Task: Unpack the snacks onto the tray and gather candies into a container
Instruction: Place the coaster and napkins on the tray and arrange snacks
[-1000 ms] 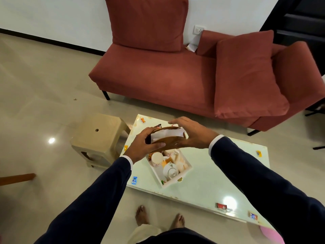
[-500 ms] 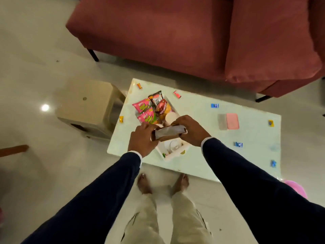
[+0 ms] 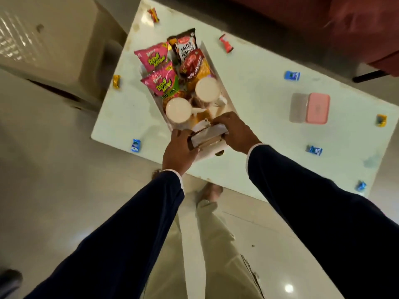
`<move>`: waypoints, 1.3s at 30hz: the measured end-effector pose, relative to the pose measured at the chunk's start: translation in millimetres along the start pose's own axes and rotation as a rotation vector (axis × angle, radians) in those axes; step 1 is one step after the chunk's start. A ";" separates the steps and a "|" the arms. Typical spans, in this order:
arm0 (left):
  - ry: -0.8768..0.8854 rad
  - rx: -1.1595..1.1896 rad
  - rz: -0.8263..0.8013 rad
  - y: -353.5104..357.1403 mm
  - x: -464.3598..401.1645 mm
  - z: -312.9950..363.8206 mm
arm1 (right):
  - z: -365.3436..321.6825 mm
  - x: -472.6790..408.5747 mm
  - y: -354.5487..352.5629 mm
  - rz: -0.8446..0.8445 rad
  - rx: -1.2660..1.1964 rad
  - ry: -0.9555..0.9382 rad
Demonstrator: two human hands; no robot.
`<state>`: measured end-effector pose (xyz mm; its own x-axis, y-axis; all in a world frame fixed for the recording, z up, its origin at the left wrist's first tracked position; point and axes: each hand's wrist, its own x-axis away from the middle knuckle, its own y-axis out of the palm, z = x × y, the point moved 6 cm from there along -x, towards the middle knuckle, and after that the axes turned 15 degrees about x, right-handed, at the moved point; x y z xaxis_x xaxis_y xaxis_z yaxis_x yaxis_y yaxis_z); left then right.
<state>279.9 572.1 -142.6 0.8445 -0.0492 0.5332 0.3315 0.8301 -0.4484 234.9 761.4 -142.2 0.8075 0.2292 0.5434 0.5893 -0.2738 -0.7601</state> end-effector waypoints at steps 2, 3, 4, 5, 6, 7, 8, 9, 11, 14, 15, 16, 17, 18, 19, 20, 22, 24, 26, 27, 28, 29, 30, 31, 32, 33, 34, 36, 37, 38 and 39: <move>-0.019 -0.035 0.032 7.2 -5.7 -7.4 | 3.6 -7.8 7.8 -0.005 0.025 -0.011; -0.022 -0.069 0.058 8.0 -8.4 -8.0 | 4.0 -10.8 9.2 -0.001 0.030 -0.009; -0.020 -0.096 0.081 8.8 -11.6 -7.9 | 4.2 -13.9 9.8 0.006 0.038 -0.008; -0.015 -0.110 0.097 9.2 -14.8 -7.7 | 4.5 -17.0 9.9 0.015 0.046 -0.008; -0.011 -0.114 0.106 9.4 -18.0 -7.6 | 4.5 -19.2 9.3 0.025 0.054 -0.010; -0.012 -0.124 0.110 9.0 -21.1 -8.5 | 4.2 -21.3 9.5 0.028 0.059 -0.013; -0.017 -0.143 0.112 8.2 -23.4 -9.9 | 3.5 -22.4 10.0 0.027 0.061 -0.014; -0.021 -0.169 0.113 7.0 -24.9 -10.7 | 2.6 -23.2 10.1 0.026 0.060 -0.012; -0.023 -0.189 0.098 3.6 -26.8 -12.2 | 1.7 -23.7 9.9 0.015 0.055 0.006; -0.018 -0.174 0.057 -4.9 -24.2 -15.2 | 4.1 -20.0 7.5 0.022 0.031 0.046; -0.007 -0.190 0.054 -9.9 -21.6 -15.6 | 5.9 -16.8 5.6 0.032 -0.002 0.058; 0.008 -0.211 0.054 -16.4 -18.3 -14.4 | 7.6 -12.3 2.7 0.046 -0.047 0.072; 0.025 -0.228 0.058 -24.6 -15.2 -11.7 | 8.8 -6.8 -1.1 0.067 -0.094 0.090; 0.042 -0.233 0.068 -33.4 -12.1 -8.5 | 10.1 0.0 -4.2 0.093 -0.138 0.113; 0.062 -0.230 0.083 -44.4 -9.5 -2.3 | 10.8 8.5 -8.0 0.123 -0.192 0.142; 0.082 -0.229 0.098 -55.9 -7.0 4.3 | 11.3 18.6 -9.7 0.150 -0.260 0.178; 0.123 -0.258 0.111 -80.6 -8.1 21.1 | 10.3 37.7 -7.9 0.183 -0.395 0.255; 0.154 -0.301 0.109 -103.4 -17.7 36.6 | 8.2 53.9 2.9 0.172 -0.479 0.341; 0.202 -0.328 0.101 -125.3 -33.8 53.1 | 5.5 65.6 16.0 0.154 -0.531 0.434; 0.229 -0.338 0.090 -134.9 -43.4 60.8 | 3.1 69.5 22.7 0.147 -0.552 0.478; 0.253 -0.349 0.075 -142.6 -53.4 67.6 | 1.4 72.6 29.5 0.138 -0.576 0.522; 0.279 -0.368 0.049 -149.0 -65.0 73.5 | -0.7 74.3 36.4 0.132 -0.613 0.574; 0.301 -0.388 0.019 -154.3 -77.3 78.5 | -2.4 75.4 42.5 0.129 -0.658 0.631; 0.315 -0.409 -0.014 -158.3 -90.9 82.2 | -4.6 75.5 48.4 0.131 -0.708 0.691; 0.322 -0.425 -0.043 -161.7 -105.2 85.0 | -6.7 75.5 53.8 0.141 -0.752 0.750; 0.323 -0.435 -0.062 -164.6 -118.9 87.1 | -8.2 74.8 57.8 0.155 -0.780 0.798; 0.329 -0.440 -0.083 -167.1 -133.8 88.5 | -11.0 73.3 62.6 0.174 -0.801 0.847; 0.361 -0.429 -0.126 -171.3 -161.6 90.5 | -16.1 69.7 71.8 0.217 -0.830 0.948; 0.377 -0.412 -0.144 -173.9 -174.2 90.7 | -19.3 67.9 77.3 0.241 -0.831 1.003; 0.387 -0.390 -0.156 -177.1 -185.1 90.8 | -22.3 67.0 82.4 0.254 -0.818 1.056; 0.390 -0.376 -0.172 -179.8 -196.6 89.2 | -26.4 65.1 88.6 0.256 -0.807 1.114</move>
<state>16.7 482.1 -102.7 0.8341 -0.4274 0.3486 0.5449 0.5408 -0.6408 340.3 727.4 -164.8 0.2652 -0.6573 0.7055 -0.0311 -0.7371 -0.6750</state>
